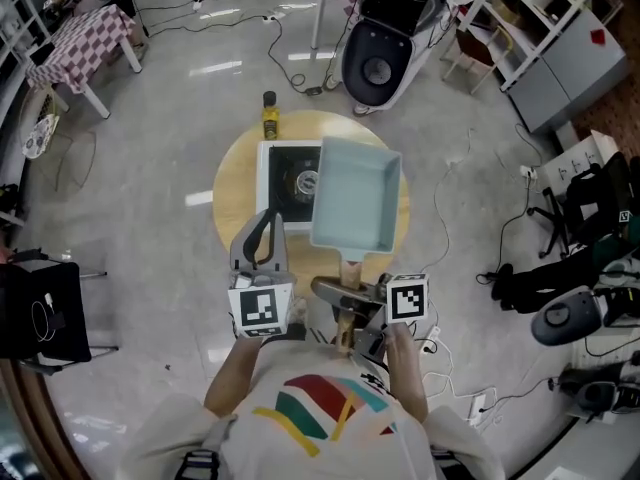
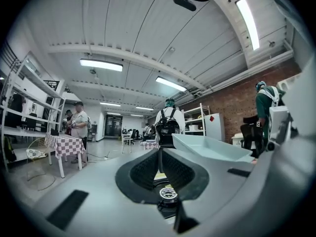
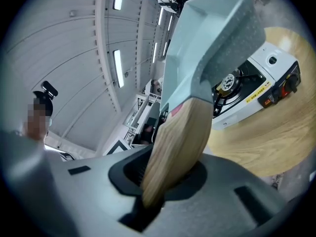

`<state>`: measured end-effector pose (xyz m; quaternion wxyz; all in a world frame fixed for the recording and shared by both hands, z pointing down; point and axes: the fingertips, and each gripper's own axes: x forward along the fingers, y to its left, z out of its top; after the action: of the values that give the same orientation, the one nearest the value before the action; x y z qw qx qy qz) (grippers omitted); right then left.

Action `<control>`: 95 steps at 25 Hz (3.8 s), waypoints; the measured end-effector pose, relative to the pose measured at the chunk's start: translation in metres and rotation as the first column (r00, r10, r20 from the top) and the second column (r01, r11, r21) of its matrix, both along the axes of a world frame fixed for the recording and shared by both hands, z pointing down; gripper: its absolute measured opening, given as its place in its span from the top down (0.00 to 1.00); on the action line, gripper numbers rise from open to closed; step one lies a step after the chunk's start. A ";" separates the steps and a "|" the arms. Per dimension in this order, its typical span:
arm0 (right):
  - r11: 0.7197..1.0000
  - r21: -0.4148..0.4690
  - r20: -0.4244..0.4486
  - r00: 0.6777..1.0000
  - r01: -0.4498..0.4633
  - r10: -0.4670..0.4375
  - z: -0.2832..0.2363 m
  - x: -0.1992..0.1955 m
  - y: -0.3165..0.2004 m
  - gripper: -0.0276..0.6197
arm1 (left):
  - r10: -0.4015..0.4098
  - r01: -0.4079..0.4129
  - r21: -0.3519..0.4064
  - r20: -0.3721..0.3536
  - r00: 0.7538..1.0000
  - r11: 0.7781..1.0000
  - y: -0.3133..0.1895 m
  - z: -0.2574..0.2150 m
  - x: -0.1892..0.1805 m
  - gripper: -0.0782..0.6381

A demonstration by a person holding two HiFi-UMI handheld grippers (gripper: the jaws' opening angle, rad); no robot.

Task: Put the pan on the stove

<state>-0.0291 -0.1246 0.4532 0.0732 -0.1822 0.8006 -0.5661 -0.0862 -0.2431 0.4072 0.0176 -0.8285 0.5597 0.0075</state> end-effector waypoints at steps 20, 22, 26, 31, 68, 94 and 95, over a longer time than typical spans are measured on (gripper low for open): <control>0.998 0.010 -0.081 0.995 0.067 -0.066 0.009 0.008 -0.046 0.89 | -0.137 0.137 -0.021 0.000 0.991 0.990 -0.019 -0.024 -0.032 0.86; 0.997 0.007 -0.079 0.994 0.082 -0.082 0.006 0.007 -0.041 0.89 | -0.147 0.147 -0.017 -0.005 0.989 0.989 -0.015 -0.027 -0.030 0.86; 0.993 0.024 -0.079 0.990 0.115 -0.113 0.001 0.004 -0.036 0.89 | -0.163 0.164 0.037 -0.015 0.986 0.986 -0.015 -0.034 -0.030 0.86; 0.991 0.012 -0.062 0.990 0.130 -0.129 -0.002 -0.001 -0.035 0.89 | -0.180 0.181 0.070 -0.021 0.983 0.981 -0.016 -0.037 -0.033 0.86; 0.958 -0.165 -0.007 0.971 0.233 -0.238 0.067 -0.019 -0.095 0.88 | -0.328 0.327 0.007 0.011 0.945 0.945 -0.014 -0.028 -0.062 0.86; 0.953 -0.224 -0.029 0.976 0.203 -0.215 0.106 -0.022 -0.107 0.87 | -0.377 0.379 -0.024 0.062 0.924 0.925 -0.014 -0.009 -0.078 0.86; 0.953 -0.227 -0.030 0.977 0.201 -0.213 0.106 -0.022 -0.107 0.87 | -0.379 0.381 -0.026 0.064 0.923 0.924 -0.013 -0.008 -0.078 0.86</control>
<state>-0.0512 -0.2317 0.5595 -0.0290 -0.1195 0.7485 -0.6516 -0.1644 -0.2562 0.3995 0.0189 -0.7043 0.7090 -0.0305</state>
